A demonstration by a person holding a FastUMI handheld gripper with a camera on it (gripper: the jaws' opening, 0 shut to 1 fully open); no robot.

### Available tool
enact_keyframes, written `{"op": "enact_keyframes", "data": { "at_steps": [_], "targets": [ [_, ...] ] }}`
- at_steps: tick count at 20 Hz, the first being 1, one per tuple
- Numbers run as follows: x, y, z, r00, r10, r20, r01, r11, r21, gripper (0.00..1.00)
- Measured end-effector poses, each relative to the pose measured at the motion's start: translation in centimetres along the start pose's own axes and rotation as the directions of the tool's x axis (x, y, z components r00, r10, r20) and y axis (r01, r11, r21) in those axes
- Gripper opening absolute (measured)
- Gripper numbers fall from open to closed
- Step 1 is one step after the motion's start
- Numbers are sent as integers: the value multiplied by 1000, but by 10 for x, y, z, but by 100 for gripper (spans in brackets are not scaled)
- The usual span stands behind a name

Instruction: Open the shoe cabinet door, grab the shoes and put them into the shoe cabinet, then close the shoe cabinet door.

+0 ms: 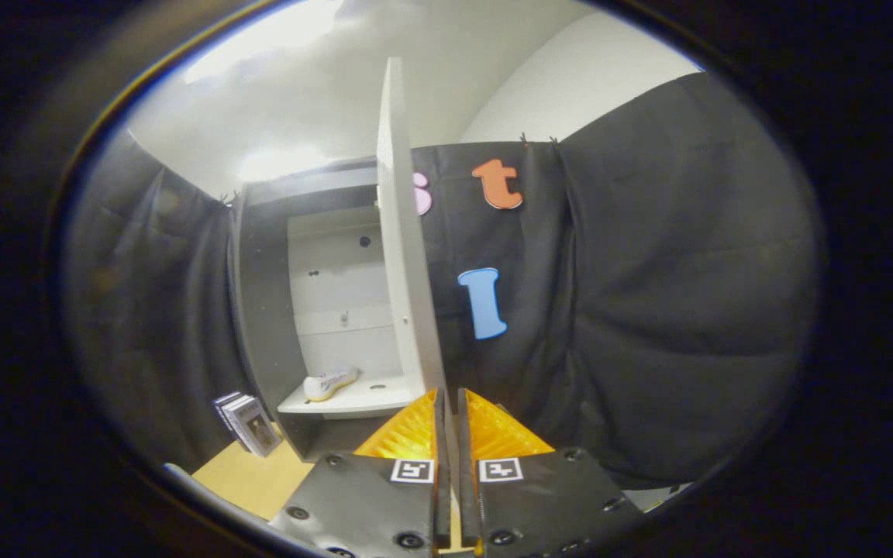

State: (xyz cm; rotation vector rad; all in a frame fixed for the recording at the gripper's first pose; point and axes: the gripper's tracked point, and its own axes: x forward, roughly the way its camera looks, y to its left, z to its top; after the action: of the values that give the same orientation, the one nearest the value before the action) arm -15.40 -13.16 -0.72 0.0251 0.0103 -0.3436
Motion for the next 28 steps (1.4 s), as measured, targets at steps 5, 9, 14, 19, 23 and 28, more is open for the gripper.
{"op": "enact_keyframes", "data": {
  "at_steps": [5,9,14,19,23,28],
  "targets": [
    [-7,50,4,992,116,53,-115,993,-24,7],
    [2,84,-12,983,182,32,-181,983,-14,7],
    [18,109,-39,978,207,3,-207,978,16,7],
    [35,120,-85,977,202,-74,-201,979,12,7],
    [54,132,-137,965,205,-166,-206,979,15,7],
    [65,150,-210,924,224,-310,-234,972,4,11]
  ]
}}
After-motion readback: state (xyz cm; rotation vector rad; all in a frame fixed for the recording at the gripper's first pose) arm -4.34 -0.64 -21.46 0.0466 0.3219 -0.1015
